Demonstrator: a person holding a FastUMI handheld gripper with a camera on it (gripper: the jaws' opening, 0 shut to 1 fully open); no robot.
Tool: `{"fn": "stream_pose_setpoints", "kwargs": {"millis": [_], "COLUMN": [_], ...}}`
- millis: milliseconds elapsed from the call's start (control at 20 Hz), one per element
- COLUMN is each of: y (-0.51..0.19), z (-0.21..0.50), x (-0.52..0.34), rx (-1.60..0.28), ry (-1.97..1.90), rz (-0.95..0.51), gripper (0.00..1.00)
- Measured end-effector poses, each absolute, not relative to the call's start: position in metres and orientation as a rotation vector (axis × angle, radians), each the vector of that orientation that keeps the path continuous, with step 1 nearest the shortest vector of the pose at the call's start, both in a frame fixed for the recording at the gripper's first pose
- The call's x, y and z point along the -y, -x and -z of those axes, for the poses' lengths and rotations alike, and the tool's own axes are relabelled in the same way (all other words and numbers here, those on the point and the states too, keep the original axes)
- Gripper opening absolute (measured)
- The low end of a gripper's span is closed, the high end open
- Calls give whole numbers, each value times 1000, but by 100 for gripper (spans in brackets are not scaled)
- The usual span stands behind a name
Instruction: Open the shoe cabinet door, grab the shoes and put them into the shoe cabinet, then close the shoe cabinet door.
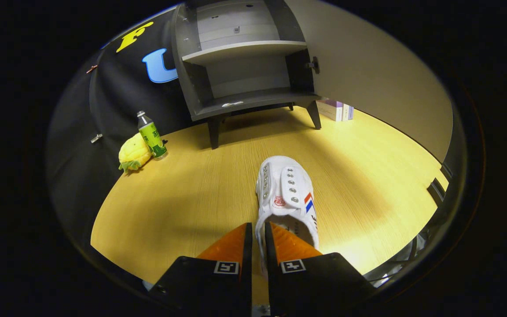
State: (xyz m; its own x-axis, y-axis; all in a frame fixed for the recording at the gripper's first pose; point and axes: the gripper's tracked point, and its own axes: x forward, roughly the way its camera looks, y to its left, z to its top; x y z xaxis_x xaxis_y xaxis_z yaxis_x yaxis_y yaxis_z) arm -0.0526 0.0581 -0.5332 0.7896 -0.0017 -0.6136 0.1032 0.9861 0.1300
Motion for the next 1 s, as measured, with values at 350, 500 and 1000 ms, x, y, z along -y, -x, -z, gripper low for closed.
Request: {"fn": "stream_pose_setpoints", "kwargs": {"millis": [350,500,1000], "y": [27,13,13], "z": [552,556,554], "x": [-52,-48,-48], "rx": [-685,-698,-714], "ry": [-137,-125,-82], "rz": [89,97,131], "gripper": [20,19,5]}}
